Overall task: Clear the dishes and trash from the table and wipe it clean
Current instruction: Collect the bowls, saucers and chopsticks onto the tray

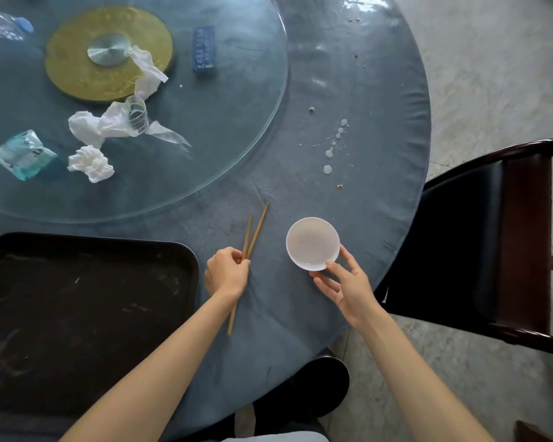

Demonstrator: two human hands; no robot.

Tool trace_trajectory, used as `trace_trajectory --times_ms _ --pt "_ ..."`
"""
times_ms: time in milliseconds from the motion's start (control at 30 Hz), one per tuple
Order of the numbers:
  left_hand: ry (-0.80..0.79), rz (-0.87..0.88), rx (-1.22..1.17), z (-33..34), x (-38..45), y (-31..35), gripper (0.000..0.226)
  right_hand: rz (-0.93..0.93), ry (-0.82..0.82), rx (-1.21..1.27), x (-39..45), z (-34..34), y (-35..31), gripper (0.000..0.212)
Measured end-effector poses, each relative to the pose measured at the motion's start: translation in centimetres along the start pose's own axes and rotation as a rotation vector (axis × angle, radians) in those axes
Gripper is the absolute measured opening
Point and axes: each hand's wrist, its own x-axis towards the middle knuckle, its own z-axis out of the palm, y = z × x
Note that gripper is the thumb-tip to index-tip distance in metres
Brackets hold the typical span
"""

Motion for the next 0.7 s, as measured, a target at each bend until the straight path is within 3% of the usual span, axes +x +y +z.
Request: trace_trajectory --times_ms 367,700 --pt "0.024 0.167 0.031 0.0 1.6 2.1 0.019 -0.002 0.013 -0.001 -0.1 0.2 0.2 0.054" --pt "-0.018 0.227 0.244 0.5 2.0 2.0 0.019 -0.020 0.026 0.030 -0.4 0.5 0.3 0.055"
